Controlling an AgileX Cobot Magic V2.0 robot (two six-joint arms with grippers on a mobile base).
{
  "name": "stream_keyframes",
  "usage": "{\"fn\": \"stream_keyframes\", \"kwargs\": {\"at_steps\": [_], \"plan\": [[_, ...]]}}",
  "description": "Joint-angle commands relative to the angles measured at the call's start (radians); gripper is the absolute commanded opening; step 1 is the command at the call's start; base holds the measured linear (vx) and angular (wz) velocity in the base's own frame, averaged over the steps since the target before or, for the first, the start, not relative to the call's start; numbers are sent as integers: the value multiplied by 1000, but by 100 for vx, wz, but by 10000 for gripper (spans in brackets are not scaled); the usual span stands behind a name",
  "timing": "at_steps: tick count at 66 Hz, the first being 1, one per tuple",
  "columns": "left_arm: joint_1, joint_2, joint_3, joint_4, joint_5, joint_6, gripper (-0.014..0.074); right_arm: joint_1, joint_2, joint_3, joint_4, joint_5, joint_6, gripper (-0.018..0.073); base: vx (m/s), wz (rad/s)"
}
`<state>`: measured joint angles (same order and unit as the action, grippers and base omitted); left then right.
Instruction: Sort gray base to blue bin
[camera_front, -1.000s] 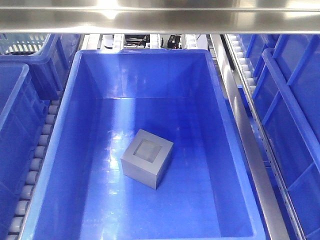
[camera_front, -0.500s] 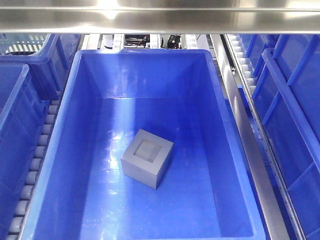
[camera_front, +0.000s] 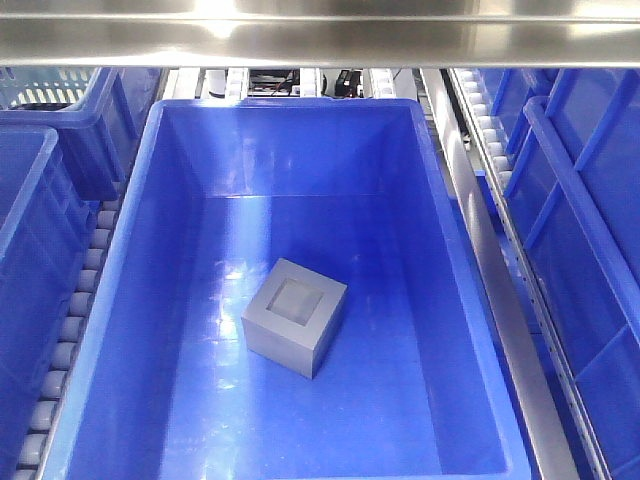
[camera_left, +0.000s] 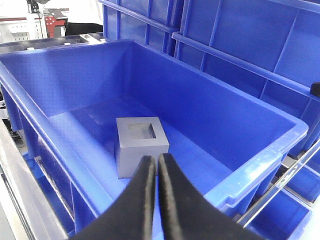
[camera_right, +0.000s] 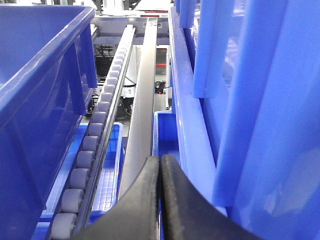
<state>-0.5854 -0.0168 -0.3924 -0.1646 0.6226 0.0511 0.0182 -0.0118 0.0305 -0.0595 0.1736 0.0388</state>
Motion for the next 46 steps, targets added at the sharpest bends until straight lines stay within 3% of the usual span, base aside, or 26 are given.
{"fn": "stream_keyframes", "kwargs": {"at_steps": [1,7,12,20,35,46], "plan": [[-7,-6,-23,-12,-68,-8,-7,-5,-12,14,-6,-74,-5,-9,0,0],[-1,-6,-14,41,-79,-5,-7,-5,-12,14,-6,-74,-5,-9,0,0],[38,-6,9,62,-130,-7,-7,-5,-12,14,-6,-74,-5,-9,0,0],[173,-6,99,108,-302,-7,-7,-5,-12,14,-6,-74,-5,-9,0,0],[440,-7,307,108,-586,-11,-7,-5,-12,14,-6,-74,-5,-9,0,0],[569,-10,378,108,-639,-64,-7,-5,-12,14,-6,-74,-5,-9,0,0]]}}
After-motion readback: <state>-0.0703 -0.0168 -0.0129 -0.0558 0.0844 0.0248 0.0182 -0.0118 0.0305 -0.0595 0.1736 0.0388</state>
